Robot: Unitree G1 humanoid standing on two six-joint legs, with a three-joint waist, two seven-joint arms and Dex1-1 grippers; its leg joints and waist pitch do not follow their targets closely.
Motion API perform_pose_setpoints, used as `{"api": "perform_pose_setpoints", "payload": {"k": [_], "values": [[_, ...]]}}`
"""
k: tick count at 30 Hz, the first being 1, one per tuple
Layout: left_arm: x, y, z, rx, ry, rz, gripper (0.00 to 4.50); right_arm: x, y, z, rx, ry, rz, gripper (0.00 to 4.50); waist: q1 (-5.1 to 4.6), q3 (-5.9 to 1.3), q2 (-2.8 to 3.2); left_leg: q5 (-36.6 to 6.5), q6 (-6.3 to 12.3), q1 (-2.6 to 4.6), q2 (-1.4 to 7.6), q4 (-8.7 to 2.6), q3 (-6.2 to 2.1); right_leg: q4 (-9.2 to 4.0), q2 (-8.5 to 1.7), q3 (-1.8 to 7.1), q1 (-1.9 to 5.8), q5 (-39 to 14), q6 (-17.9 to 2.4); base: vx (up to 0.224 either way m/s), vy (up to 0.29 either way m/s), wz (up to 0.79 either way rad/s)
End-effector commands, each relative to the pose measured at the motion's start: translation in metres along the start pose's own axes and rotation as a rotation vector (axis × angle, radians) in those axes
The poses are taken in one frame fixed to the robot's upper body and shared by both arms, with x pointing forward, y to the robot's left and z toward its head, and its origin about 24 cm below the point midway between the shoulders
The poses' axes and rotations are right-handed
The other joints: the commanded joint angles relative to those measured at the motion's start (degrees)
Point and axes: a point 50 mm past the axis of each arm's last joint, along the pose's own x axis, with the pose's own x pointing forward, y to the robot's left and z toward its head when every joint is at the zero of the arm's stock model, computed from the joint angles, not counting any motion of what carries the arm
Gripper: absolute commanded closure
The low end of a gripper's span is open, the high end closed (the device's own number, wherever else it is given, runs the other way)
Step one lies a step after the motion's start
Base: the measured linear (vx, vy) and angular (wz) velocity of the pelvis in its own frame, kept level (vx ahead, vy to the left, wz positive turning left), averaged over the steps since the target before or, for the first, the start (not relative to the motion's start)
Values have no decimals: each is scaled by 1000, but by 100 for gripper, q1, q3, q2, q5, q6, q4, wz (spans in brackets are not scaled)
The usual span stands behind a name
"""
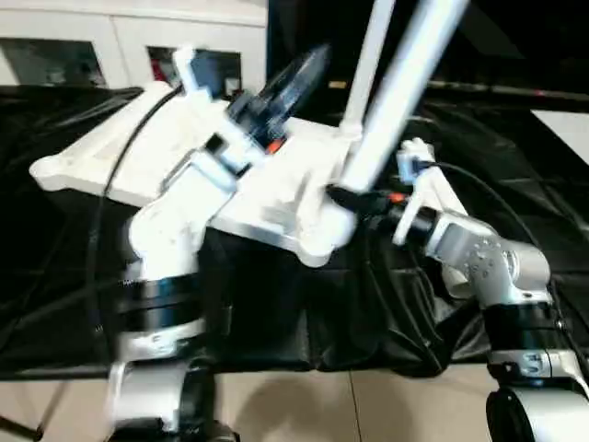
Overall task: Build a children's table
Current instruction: Pick table leg
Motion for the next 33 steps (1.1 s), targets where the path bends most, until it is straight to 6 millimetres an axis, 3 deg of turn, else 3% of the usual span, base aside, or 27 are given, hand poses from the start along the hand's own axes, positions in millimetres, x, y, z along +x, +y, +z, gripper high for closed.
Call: {"api": "perform_pose_setpoints", "payload": {"k": [1, 2, 4, 6, 11, 13, 20, 22, 26, 27, 30, 32, 33], "values": [[2, 1, -32, 203, 222, -49, 134, -7, -10, 0, -68, -1, -93, 257, -46, -457, 99, -819, -288, 108, 69, -388, -10, -443, -288, 240, 311, -883, -452, 0, 0, 0], [1, 3, -36, 249, 266, -55, 134, -8, -10, -1, -85, 5, -101, 257, -44, -461, 101, -809, -299, 108, 69, -393, -19, -445, -289, 239, 312, -831, -444, 0, 0, 0], [-3, 11, -53, 395, 436, -79, 134, -9, -11, -4, -90, 14, -118, 257, -68, -470, 123, -769, -359, 100, 70, -386, -16, -378, -294, 244, 322, -455, -635, 0, 0, 0], [-11, 25, -70, 562, 627, -104, 134, -11, -11, -7, -95, 15, -129, 257, -82, -464, 149, -898, -345, 104, 63, -386, -13, -394, -288, 250, 320, -456, -664, 0, 0, 0], [-16, 36, -88, 610, 792, -154, 134, -15, -10, -9, -108, 8, -149, 257, -123, -471, 152, -892, -343, 82, 55, -376, -8, -374, -321, 254, 351, -340, -906, 0, 0, 0], [-20, 39, -96, 641, 874, -188, 134, -16, -11, -10, -118, 8, -157, 257, -157, -464, 188, -948, -307, 80, 60, -372, -8, -390, -325, 255, 345, -335, -1028, 0, 0, 0], [-18, 51, -108, 710, 956, -138, 134, -20, -11, -9, -132, 10, -166, 257, -166, -474, 169, -945, -197, 80, 50, -353, -7, -389, -330, 261, 375, -275, -1110, 0, 0, 0], [-18, 52, -110, 706, 977, -139, 162, -20, -11, -9, -138, 13, -163, 257, -158, -472, 163, -929, -155, 80, 61, -352, -9, -381, -347, 258, 380, -233, -1203, 0, 0, 0], [-19, 53, -111, 663, 991, -151, 172, -19, -10, -9, -144, 14, -156, 257, -159, -467, 160, -934, -112, 82, 65, -351, -4, -381, -347, 256, 376, -229, -1292, 0, 0, 0], [-19, 53, -111, 657, 994, -158, 196, -19, -10, -9, -146, 14, -154, 257, -156, -463, 155, -956, -104, 89, 67, -353, -3, -389, -354, 256, 371, -283, -1304, 0, 0, 0], [-20, 52, -110, 640, 1012, -198, 211, -18, -9, -8, -157, 18, -146, 257, -155, -457, 125, -965, -82, 81, 69, -357, -1, -396, -358, 258, 373, -344, -1311, 0, 0, 0], [-21, 51, -110, 640, 1037, -249, 212, -17, -9, -8, -167, 22, -140, 257, -149, -460, 138, -920, -70, 77, 67, -358, -4, -394, -365, 258, 376, -340, -1302, 0, 0, 0], [-22, 51, -110, 641, 1055, -286, 241, -16, -9, -8, -172, 25, -136, 257, -150, -461, 123, -892, -57, 81, 73, -358, -2, -388, -364, 260, 375, -268, -1306, 0, 0, 0]]}}
